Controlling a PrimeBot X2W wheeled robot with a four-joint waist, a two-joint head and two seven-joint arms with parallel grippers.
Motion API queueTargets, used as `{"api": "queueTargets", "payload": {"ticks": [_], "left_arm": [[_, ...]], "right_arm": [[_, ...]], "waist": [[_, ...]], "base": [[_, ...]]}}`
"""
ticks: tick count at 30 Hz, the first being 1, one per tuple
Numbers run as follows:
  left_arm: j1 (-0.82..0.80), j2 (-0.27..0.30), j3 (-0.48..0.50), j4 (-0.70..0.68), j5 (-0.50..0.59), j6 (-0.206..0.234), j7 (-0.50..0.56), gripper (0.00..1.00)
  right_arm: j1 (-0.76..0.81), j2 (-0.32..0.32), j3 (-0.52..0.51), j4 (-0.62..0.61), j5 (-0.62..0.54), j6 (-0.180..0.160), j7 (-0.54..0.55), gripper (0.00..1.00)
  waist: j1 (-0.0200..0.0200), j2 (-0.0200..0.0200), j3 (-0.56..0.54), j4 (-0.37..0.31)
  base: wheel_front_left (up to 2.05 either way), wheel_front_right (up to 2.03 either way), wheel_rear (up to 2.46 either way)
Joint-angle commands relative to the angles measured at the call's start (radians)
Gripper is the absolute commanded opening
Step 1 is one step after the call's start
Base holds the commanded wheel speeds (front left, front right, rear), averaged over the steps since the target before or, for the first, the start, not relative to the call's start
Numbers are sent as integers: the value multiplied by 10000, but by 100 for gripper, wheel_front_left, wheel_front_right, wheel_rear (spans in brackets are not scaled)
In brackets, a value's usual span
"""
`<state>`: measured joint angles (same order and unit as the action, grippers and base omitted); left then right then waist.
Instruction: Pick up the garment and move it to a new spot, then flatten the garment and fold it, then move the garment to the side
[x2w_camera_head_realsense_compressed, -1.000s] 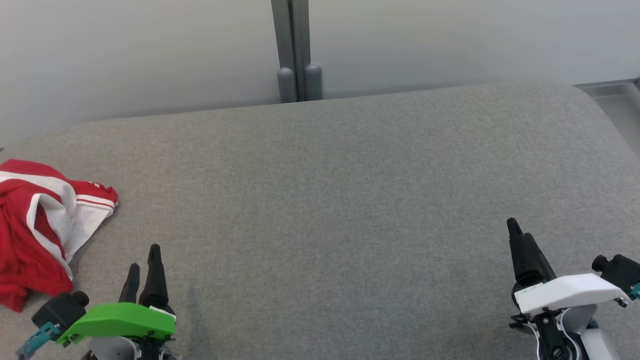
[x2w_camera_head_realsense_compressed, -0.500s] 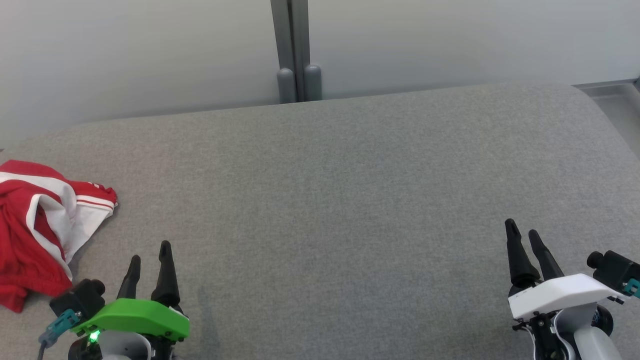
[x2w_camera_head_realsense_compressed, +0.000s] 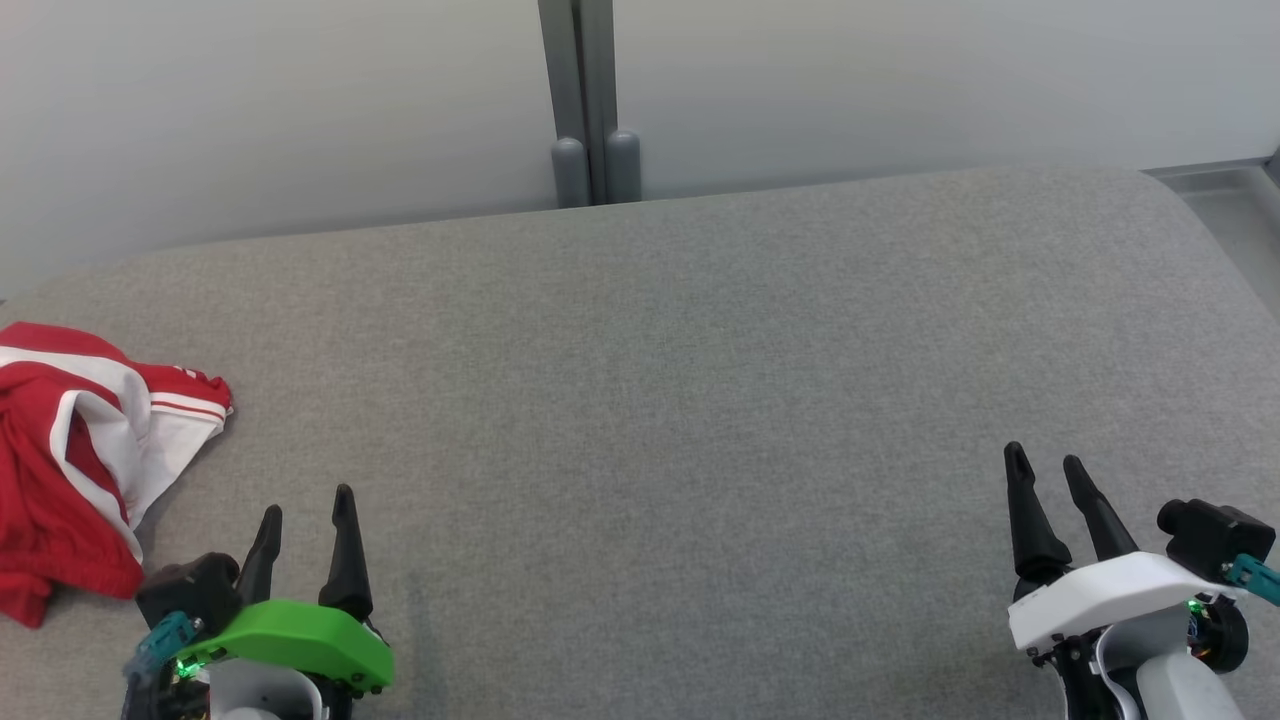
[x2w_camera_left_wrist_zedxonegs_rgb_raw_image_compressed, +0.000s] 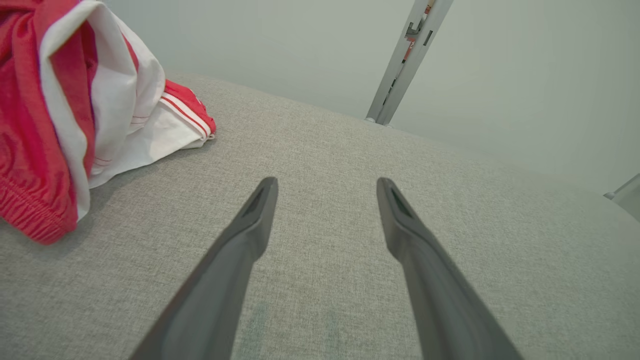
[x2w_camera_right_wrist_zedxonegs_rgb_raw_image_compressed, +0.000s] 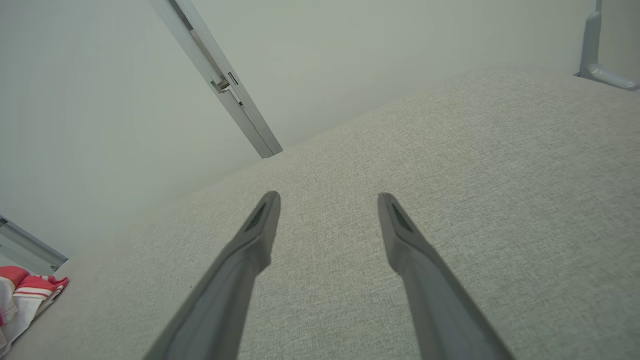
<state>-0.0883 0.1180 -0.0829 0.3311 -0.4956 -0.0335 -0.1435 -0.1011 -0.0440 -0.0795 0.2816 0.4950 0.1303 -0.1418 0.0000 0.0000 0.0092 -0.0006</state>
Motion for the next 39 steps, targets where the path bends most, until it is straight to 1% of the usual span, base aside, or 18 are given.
{"api": "queueTargets", "payload": {"ticks": [1,9,13,15,18,25,29,39], "left_arm": [[-79,138,-42,-39,254,77,-106,100],[-116,234,-253,-6,1096,213,-299,100],[-139,288,-350,-109,1509,354,-386,100],[-155,333,-399,-110,1798,525,-443,100],[-176,384,-549,-22,2094,646,-509,100],[-27,372,-731,-20,2582,884,-648,100],[100,302,-745,-45,2805,936,-737,100],[312,59,-488,81,3315,752,-934,100]], "right_arm": [[-120,-45,-1,-6,-341,4,-129,100],[-309,-54,5,189,-1303,5,-324,100],[-417,-57,43,149,-1758,5,-415,100],[-451,-59,90,149,-1955,5,-460,100],[-463,-62,191,168,-2215,4,-531,100],[-334,-68,412,204,-2656,4,-679,100],[-230,-72,490,223,-2856,5,-755,100],[-6,-79,417,263,-3445,5,-963,100]], "waist": [[0,0,9,-1],[0,0,38,6],[0,0,54,19],[0,0,59,23],[0,0,64,30],[0,0,65,62],[0,0,73,71],[0,0,48,118]], "base": [[0,0,0],[0,0,0],[0,0,0],[0,0,0],[0,0,0],[0,0,0],[0,0,0],[0,0,0]]}}
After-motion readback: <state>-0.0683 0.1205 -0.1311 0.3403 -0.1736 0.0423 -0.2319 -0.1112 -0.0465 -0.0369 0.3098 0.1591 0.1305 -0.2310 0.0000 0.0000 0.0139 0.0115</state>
